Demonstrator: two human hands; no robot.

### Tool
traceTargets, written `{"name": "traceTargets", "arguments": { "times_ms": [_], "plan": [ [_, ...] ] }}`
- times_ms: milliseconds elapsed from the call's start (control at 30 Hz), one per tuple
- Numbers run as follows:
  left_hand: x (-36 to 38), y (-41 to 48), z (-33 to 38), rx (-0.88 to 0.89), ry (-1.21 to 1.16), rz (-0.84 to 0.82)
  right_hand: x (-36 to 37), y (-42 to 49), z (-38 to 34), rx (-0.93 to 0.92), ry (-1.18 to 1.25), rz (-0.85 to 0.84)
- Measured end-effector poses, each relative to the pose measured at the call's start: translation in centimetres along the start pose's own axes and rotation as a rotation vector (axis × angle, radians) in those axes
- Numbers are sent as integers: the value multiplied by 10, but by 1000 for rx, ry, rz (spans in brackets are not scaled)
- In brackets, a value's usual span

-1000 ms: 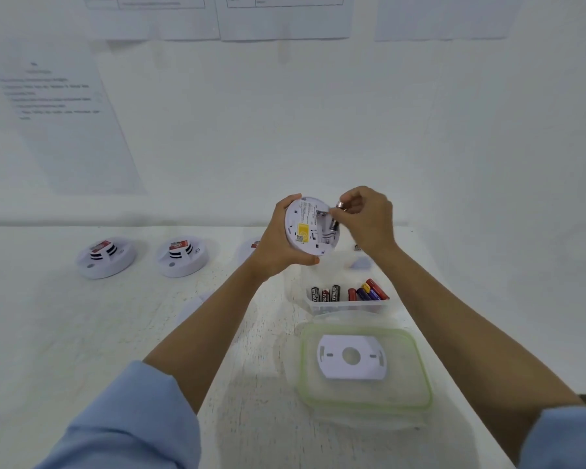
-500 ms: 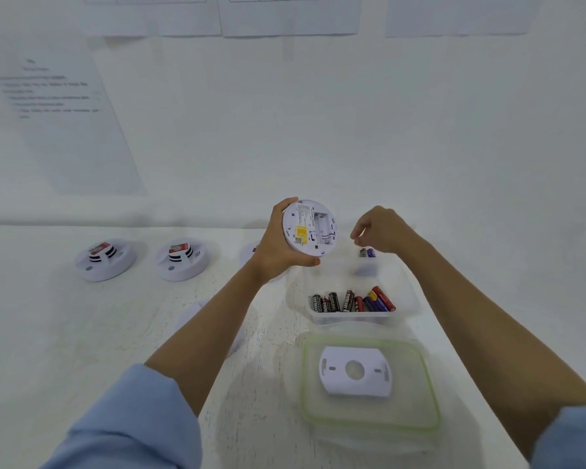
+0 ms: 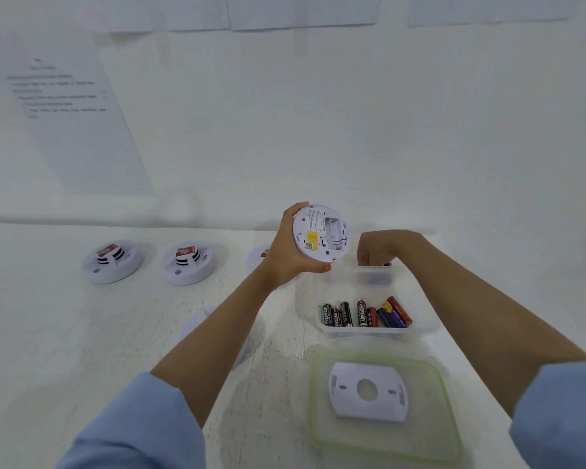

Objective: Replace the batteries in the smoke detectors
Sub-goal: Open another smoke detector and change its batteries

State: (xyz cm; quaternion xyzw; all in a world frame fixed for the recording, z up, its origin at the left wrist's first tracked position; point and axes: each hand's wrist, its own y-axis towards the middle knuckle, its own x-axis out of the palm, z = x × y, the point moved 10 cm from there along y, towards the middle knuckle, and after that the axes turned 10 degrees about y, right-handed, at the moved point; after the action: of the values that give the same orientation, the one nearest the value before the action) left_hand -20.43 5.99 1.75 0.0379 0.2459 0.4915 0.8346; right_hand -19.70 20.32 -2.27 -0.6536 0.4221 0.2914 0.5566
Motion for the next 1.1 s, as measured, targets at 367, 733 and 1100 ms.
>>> {"name": "traceTargets", "arguments": {
  "times_ms": [367, 733, 1100],
  "plan": [
    [-1, -1, 3, 3, -6, 3, -48, -20, 0, -279, 554, 459],
    [1, -9, 23, 38, -28, 26, -92, -108, -9, -553, 1225, 968],
    [-3, -21, 36, 43, -93, 39, -55, -124, -57, -690, 1016, 864]
  ]
}}
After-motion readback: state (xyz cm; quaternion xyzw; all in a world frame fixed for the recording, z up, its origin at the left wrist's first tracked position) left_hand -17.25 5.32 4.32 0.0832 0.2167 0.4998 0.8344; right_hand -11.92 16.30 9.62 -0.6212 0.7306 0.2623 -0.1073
